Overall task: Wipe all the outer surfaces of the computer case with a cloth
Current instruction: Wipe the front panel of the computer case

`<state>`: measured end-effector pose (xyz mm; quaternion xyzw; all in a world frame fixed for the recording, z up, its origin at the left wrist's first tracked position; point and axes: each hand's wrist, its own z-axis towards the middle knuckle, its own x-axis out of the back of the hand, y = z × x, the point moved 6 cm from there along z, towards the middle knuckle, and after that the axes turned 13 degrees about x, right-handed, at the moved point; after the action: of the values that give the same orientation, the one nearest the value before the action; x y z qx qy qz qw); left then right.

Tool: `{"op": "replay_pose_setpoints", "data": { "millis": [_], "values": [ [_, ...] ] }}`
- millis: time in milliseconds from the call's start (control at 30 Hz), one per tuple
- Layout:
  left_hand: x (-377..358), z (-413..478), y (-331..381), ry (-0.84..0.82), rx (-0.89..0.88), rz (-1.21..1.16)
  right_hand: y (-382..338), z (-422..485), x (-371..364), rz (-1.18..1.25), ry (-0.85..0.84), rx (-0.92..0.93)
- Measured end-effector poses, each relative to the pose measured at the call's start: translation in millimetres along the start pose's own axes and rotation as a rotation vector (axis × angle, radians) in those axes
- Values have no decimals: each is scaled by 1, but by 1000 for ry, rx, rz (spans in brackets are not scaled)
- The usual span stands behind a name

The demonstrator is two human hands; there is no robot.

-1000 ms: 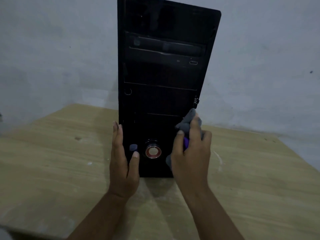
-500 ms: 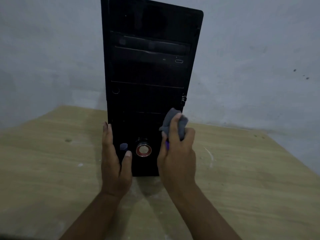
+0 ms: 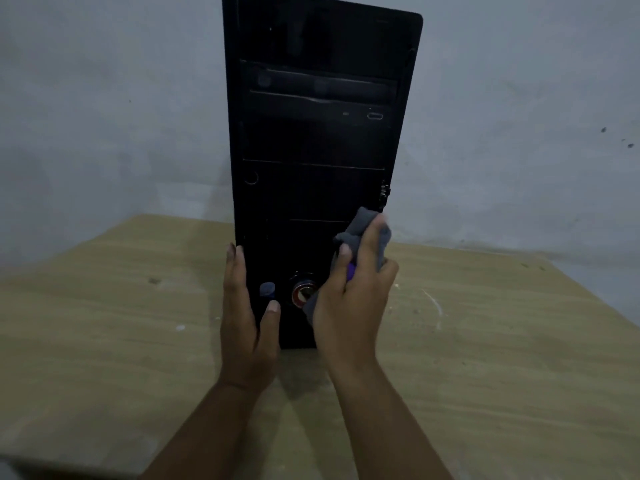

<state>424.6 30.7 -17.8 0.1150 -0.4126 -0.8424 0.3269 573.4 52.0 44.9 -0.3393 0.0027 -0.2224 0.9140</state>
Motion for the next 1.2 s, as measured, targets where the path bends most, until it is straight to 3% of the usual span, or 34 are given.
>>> {"op": "replay_pose_setpoints", "data": {
  "millis": [133,433,600,767,933,1133,1200],
  "values": [
    [0,0,-3,-23,18,-19,6,19,9,-19,31,-63],
    [-2,2,-4,18,13,-42,10,4,17,-315,-53,347],
    [-1,2,-3,11,7,-21,21,20,22,-139,12,80],
    [0,2,-5,7,12,-32,12,6,23,-199,-20,250],
    [-2,2,-4,4,14,-33,18,21,26,-148,10,128],
    [-1,1,-5,-6,13,-55,6,-5,18,-283,-134,389],
    [-1,1,-5,-8,10,-55,8,7,27,-249,-40,356]
  ]
}}
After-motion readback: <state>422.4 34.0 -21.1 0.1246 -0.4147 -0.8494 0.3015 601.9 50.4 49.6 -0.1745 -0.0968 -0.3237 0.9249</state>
